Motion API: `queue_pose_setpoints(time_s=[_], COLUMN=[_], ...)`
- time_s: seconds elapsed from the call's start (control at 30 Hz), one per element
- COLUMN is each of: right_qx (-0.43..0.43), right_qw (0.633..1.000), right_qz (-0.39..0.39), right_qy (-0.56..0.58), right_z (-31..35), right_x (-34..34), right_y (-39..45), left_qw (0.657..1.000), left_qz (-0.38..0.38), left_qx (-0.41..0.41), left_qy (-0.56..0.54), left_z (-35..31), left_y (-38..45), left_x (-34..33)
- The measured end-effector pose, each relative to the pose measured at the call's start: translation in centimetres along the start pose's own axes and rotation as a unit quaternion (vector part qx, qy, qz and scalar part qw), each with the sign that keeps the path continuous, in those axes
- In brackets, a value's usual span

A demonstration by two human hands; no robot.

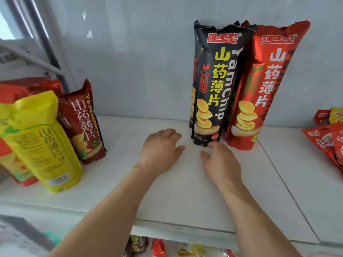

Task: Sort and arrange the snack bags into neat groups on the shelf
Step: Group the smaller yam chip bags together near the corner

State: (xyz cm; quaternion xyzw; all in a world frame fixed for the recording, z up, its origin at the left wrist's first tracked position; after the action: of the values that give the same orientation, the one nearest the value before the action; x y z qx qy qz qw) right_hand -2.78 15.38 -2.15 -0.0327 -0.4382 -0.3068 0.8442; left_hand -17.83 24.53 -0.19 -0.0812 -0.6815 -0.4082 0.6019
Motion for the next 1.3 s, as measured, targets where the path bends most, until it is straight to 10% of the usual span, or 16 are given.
queue_pose_setpoints(time_s=[0.53,1.3], right_qx=[0.316,0.194], right_qw=[0.941,0.929], right_qz=[0.110,0.050], right_qy=[-0.041,0.312], right_z=[13.0,27.6], right_x=[-6.4,-9.1], right_y=[-5.8,-12.6], left_qw=[0.977,0.941], left_qz=[-0.156,-0.324], left_qx=[0.048,0.098], left_qy=[0.139,0.002], left_z=[8.4,22.1], left_y=[-12.7,-20.2], left_x=[6.8,15.6])
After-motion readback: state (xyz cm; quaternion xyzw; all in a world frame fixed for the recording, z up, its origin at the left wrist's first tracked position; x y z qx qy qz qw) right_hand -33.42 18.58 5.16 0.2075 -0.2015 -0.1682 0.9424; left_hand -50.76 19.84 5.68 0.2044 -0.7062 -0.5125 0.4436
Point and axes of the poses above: each hand's wrist, its own y-axis towards the middle knuckle, its own x-axis out of the back of the hand, z = x × y, the point moved 3 cm from there along y, towards the middle knuckle, and after that the axes turned 9 degrees about y, right-handed, at the moved point
